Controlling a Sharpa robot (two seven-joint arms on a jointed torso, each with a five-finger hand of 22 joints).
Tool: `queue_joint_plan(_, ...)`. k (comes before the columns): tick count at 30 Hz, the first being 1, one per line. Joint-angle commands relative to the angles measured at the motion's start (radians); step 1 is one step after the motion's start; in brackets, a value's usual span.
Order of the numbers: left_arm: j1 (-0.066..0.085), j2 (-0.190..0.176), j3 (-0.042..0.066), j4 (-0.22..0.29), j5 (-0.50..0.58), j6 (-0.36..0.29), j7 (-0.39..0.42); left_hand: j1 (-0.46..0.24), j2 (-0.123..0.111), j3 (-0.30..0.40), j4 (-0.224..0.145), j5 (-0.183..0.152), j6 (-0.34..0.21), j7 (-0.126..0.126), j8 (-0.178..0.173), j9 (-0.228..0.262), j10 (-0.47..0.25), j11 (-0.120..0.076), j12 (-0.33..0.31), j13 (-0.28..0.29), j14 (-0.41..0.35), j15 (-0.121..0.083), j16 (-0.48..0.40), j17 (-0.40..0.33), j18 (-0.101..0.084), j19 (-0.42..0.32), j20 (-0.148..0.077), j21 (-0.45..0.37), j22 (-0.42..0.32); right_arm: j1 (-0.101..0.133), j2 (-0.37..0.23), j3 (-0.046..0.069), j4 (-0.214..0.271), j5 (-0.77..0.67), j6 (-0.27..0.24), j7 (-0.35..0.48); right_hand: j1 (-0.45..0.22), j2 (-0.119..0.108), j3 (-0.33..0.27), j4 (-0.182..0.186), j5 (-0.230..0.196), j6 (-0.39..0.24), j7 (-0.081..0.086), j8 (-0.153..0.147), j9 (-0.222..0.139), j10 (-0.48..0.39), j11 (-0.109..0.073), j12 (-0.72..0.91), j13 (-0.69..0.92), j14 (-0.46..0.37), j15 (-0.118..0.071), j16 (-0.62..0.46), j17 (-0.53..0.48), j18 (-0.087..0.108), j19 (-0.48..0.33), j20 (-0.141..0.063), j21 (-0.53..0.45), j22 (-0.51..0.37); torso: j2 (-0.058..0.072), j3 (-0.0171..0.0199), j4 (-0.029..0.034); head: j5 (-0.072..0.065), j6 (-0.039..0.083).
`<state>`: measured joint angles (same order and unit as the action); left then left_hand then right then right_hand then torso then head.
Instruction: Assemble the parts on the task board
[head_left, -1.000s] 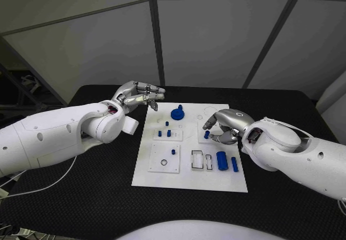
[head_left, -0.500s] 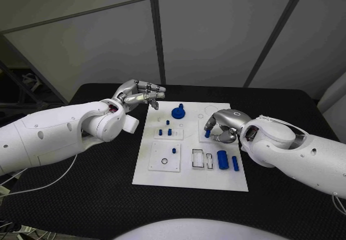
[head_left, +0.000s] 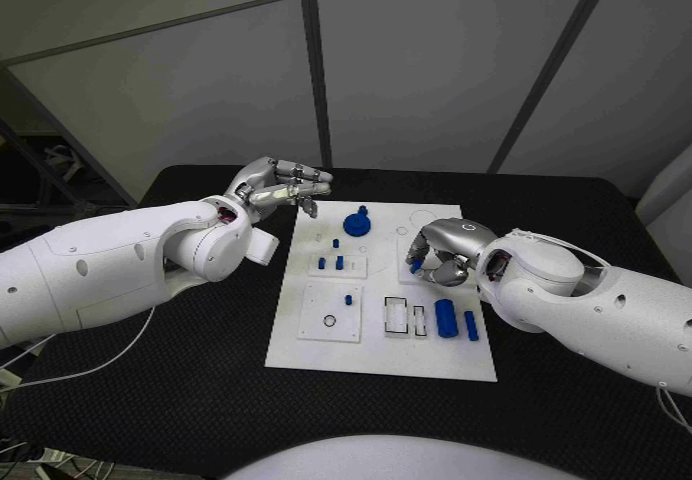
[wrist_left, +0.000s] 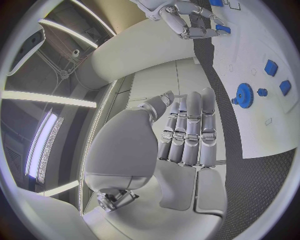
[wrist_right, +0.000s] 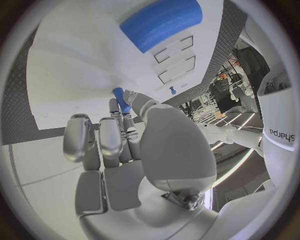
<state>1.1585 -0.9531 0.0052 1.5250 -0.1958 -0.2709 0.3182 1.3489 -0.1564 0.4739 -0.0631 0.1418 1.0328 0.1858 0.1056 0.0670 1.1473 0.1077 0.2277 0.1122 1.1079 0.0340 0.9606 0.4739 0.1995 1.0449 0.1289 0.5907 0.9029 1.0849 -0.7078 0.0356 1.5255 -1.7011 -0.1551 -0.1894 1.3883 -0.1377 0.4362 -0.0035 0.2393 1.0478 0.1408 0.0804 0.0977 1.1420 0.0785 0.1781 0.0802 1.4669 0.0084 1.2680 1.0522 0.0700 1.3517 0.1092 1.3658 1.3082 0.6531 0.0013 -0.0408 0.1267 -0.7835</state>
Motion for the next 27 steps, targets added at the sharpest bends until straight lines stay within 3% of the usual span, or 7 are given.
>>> queue_joint_plan(1, 0.001, 0.000, 0.001, 0.002, 0.003, 0.010, 0.006, -0.001, 0.013, -0.007, 0.001, 0.000, -0.003, 0.002, -0.004, 0.000, -0.008, 0.002, 0.005, 0.002, -0.006, -0.002, -0.004, -0.002, -0.018, -0.009, 0.001, -0.004, -0.002, 0.001, 0.001, 0.000, 0.000, -0.006, 0.012, -0.002, 0.000, 0.008, -0.001, 0.009, -0.005, 0.009, 0.001, 0.003, 0.001, 0.010, 0.000, 0.008, 0.002, 0.017, -0.010, 0.004, 0.002, -0.001, 0.011, 0.001, 0.009, 0.020, 0.000, 0.0002, -0.0005, 0.001, -0.001)
queue_joint_plan(11, 0.001, -0.001, 0.001, 0.002, 0.003, 0.010, 0.005, -0.001, 0.013, -0.007, 0.001, 0.000, -0.003, 0.002, -0.004, 0.000, -0.008, 0.002, 0.005, 0.002, -0.006, -0.002, -0.004, -0.002, -0.018, -0.009, 0.001, -0.004, -0.002, 0.001, 0.001, 0.000, -0.002, -0.006, 0.008, -0.008, 0.002, 0.018, -0.003, 0.013, -0.008, 0.038, -0.004, 0.014, 0.008, 0.034, -0.008, 0.016, 0.007, 0.019, -0.016, 0.009, 0.007, -0.004, 0.020, -0.004, 0.016, 0.029, 0.000, 0.0003, -0.0001, 0.001, -0.002)
queue_joint_plan(21, 0.001, -0.001, 0.001, 0.001, 0.003, 0.010, 0.004, 0.000, 0.013, -0.007, 0.001, 0.000, -0.003, 0.002, -0.004, 0.000, -0.008, 0.002, 0.005, 0.002, -0.006, -0.002, -0.004, -0.002, -0.017, -0.009, 0.001, -0.005, -0.002, 0.001, 0.002, 0.000, 0.002, -0.006, -0.057, -0.005, 0.022, 0.070, 0.002, 0.015, -0.009, 0.100, -0.020, 0.045, 0.029, 0.089, -0.027, 0.032, 0.026, 0.024, -0.032, 0.021, 0.019, -0.012, 0.046, -0.019, 0.041, 0.059, 0.000, 0.0000, -0.0002, 0.000, -0.002)
queue_joint_plan(27, 0.001, -0.001, 0.001, -0.001, 0.003, 0.011, 0.003, 0.001, 0.014, -0.007, 0.000, 0.000, -0.003, 0.002, -0.004, 0.000, -0.008, 0.002, 0.006, 0.002, -0.006, -0.002, -0.004, -0.002, -0.017, -0.009, 0.001, -0.005, -0.002, 0.001, -0.007, 0.000, 0.015, -0.006, -0.083, -0.007, 0.028, 0.070, 0.004, 0.010, -0.008, 0.099, -0.019, 0.045, 0.030, 0.089, -0.027, 0.030, 0.027, 0.024, -0.033, 0.021, 0.019, -0.012, 0.047, -0.021, 0.042, 0.060, 0.000, 0.0006, -0.0003, 0.000, -0.001)
